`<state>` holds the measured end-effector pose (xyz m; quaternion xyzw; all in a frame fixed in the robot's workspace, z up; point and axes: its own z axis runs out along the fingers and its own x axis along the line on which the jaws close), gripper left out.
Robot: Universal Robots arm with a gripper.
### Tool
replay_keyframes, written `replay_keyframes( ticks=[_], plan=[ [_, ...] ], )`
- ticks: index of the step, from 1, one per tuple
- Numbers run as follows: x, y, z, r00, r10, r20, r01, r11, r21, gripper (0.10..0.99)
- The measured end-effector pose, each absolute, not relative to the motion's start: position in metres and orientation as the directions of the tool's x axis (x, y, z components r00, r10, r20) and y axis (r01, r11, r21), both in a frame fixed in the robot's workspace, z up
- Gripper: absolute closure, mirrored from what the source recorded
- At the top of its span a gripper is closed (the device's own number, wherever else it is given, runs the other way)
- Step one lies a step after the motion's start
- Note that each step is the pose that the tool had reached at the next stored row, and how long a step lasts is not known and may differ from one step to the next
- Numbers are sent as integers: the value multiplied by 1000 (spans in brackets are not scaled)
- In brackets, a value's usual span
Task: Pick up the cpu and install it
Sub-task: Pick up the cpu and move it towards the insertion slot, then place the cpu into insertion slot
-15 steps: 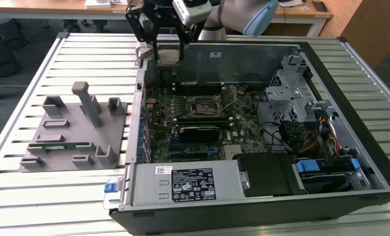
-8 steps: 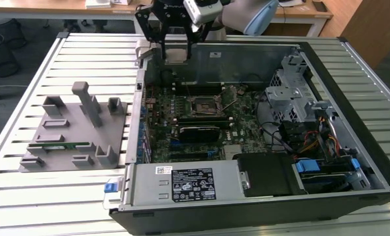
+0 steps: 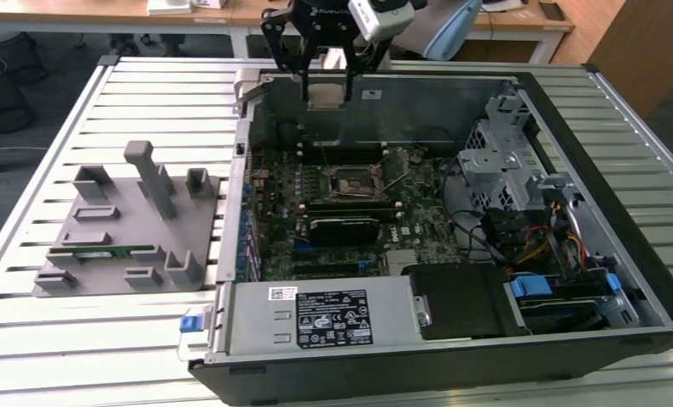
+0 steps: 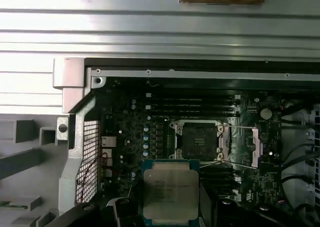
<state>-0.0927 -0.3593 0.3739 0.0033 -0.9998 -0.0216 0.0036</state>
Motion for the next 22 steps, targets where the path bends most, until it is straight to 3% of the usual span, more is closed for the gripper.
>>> replay_keyframes(
  ticks=[22],
  plan=[
    [-44,-359,372,-1000,-5,7,-5,999,43,545]
  ],
)
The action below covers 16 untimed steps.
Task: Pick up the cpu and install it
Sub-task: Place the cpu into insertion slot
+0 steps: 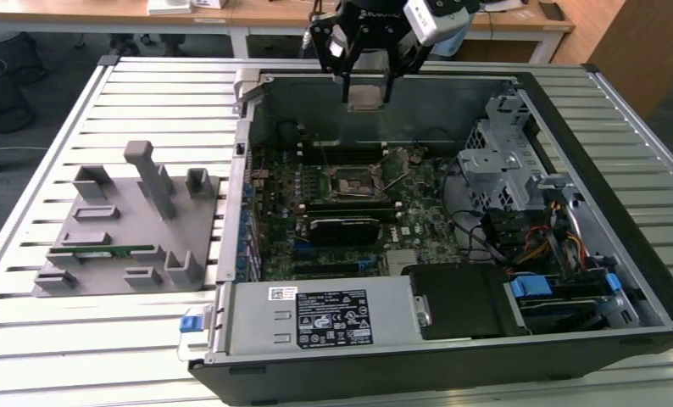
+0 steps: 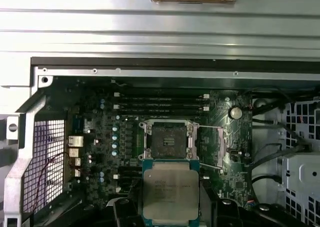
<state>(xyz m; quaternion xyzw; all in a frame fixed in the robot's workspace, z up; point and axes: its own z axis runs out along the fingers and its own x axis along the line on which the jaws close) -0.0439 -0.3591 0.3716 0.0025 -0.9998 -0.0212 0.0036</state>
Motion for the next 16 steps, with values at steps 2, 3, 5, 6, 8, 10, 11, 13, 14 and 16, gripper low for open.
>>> replay_keyframes(
  ticks=[2,3,5,6,8,10,11,13,14,16],
  plan=[
    [-44,-359,372,-1000,-5,7,-5,999,42,545],
    [-44,-359,372,-1000,-5,7,-5,999,42,545],
    [-44,-359,372,-1000,-4,7,-3,999,42,545],
    [-44,-359,372,-1000,-2,7,-2,999,42,545],
    [-44,-359,372,-1000,2,7,3,999,42,545],
    [-44,-359,372,-1000,12,7,12,999,42,545],
    [-44,-359,372,-1000,19,7,19,999,41,545],
    [-44,-359,371,-999,34,7,34,999,41,545],
    [-44,-359,371,-999,43,7,43,998,41,545],
    [-44,-359,371,-998,61,7,61,997,42,545]
  ],
)
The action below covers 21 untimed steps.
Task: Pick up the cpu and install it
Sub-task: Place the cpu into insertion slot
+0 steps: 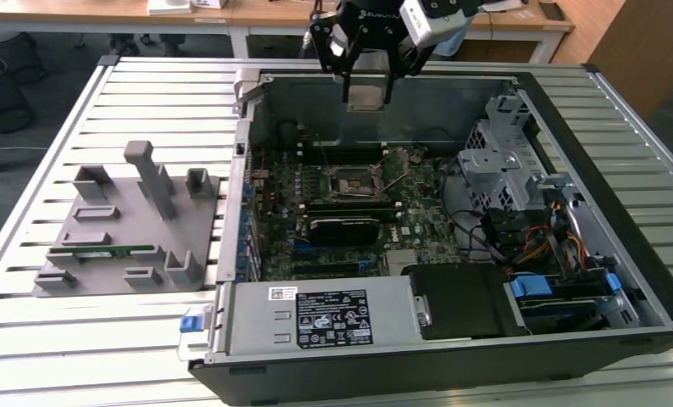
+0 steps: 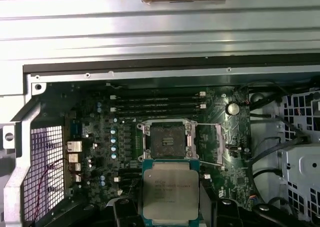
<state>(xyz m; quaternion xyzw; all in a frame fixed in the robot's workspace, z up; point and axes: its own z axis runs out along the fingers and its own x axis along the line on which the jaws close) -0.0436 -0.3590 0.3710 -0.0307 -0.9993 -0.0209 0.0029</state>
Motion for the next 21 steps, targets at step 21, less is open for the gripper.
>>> replay_keyframes(
  ticks=[21],
  plan=[
    [-44,-359,370,-984,180,7,181,983,41,545]
  ],
)
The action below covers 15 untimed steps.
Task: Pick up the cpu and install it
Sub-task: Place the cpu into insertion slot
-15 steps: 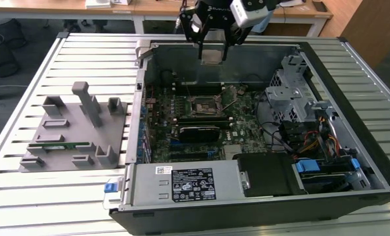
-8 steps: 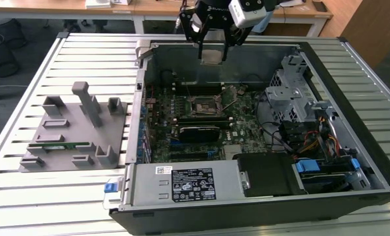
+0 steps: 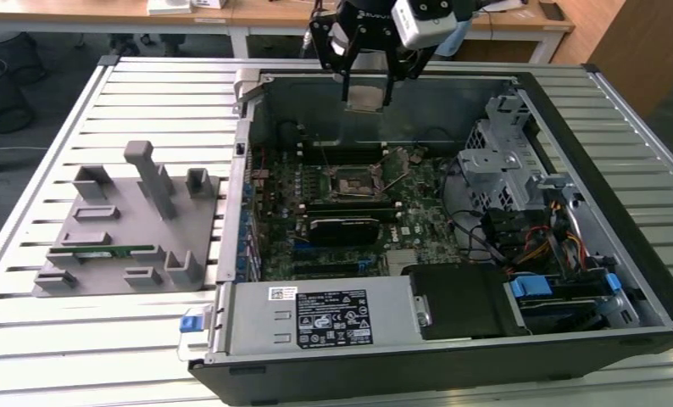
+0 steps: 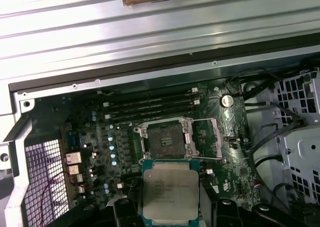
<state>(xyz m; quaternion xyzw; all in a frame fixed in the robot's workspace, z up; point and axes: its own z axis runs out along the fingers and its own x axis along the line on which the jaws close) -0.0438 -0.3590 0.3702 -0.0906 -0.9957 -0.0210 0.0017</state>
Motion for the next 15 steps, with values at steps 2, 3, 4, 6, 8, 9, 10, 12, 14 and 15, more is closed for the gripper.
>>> replay_keyframes(
  ticks=[2,3,4,6,8,9,10,12,14,15],
  plan=[
    [-44,-359,370,-982,190,7,190,981,41,545],
    [-44,-359,370,-981,195,7,195,980,41,545],
    [-44,-359,370,-980,199,7,200,979,41,545],
    [-44,-359,370,-978,208,7,208,977,41,545],
    [-44,-359,370,-976,216,7,216,975,41,545],
    [-44,-359,370,-975,221,7,221,974,41,545],
    [-44,-359,370,-974,225,7,225,973,41,545],
    [-44,-359,370,-972,234,7,234,971,41,545],
    [-44,-359,370,-970,243,7,243,969,41,545],
    [-44,-359,370,-969,247,7,248,968,41,545]
  ],
)
